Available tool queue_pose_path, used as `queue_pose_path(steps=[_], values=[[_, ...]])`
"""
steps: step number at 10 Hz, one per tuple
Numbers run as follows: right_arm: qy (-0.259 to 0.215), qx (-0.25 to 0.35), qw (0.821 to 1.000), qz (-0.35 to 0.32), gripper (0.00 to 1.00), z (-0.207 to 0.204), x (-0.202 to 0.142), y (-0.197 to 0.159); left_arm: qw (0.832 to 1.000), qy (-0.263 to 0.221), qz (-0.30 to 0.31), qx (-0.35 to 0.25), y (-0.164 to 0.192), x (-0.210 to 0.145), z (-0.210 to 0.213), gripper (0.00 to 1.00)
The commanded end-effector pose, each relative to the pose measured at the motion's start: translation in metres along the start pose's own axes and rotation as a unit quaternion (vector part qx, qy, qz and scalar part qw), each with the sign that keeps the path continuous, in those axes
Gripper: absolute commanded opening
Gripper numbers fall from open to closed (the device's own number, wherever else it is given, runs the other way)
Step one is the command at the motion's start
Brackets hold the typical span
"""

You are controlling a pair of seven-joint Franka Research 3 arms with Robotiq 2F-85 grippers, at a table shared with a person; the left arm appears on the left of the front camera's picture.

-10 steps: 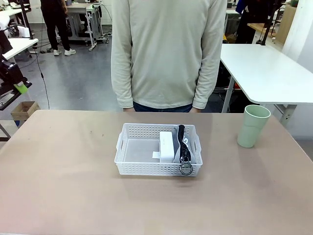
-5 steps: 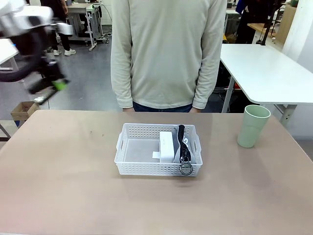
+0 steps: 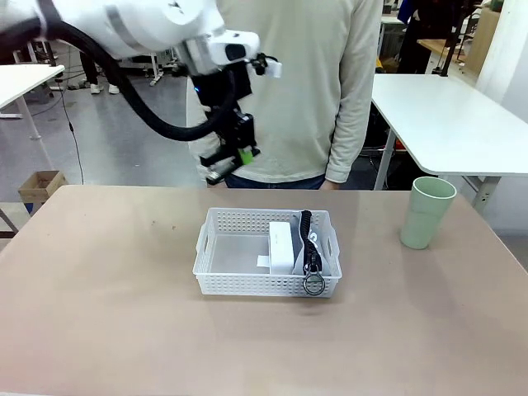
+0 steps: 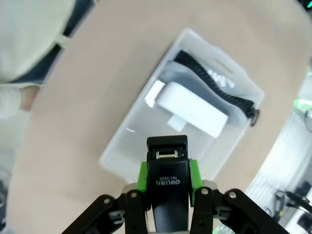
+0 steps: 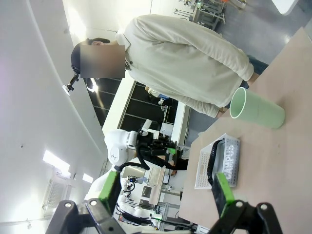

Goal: Efficiently arrange items inside the basket to fit them all.
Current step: Pick up the Stapler and place it inside the Organizing basket.

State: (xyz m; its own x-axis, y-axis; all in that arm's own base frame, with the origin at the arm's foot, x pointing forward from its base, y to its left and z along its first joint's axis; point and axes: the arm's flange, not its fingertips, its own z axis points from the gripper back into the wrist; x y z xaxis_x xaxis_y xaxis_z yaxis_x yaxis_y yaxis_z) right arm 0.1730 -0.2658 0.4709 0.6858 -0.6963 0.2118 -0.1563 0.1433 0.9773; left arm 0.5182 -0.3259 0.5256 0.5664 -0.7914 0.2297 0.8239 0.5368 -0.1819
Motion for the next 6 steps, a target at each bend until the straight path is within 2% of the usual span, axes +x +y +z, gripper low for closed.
queue_pose_path(steps=[1,3,6], values=[[-0.004,0.008,1.0,0.012,1.0,-0.001,0.002,0.001,0.999,0.019,0.004,-0.05,-0.003,-0.012,-0.021,0.37],[-0.004,0.008,1.0,0.012,1.0,-0.001,0.002,0.001,0.997,0.022,0.017,-0.071,-0.018,-0.036,-0.056,0.37],[-0.004,0.008,1.0,0.012,1.0,-0.001,0.002,0.001,0.999,0.008,0.038,-0.01,-0.037,-0.049,-0.094,0.37]])
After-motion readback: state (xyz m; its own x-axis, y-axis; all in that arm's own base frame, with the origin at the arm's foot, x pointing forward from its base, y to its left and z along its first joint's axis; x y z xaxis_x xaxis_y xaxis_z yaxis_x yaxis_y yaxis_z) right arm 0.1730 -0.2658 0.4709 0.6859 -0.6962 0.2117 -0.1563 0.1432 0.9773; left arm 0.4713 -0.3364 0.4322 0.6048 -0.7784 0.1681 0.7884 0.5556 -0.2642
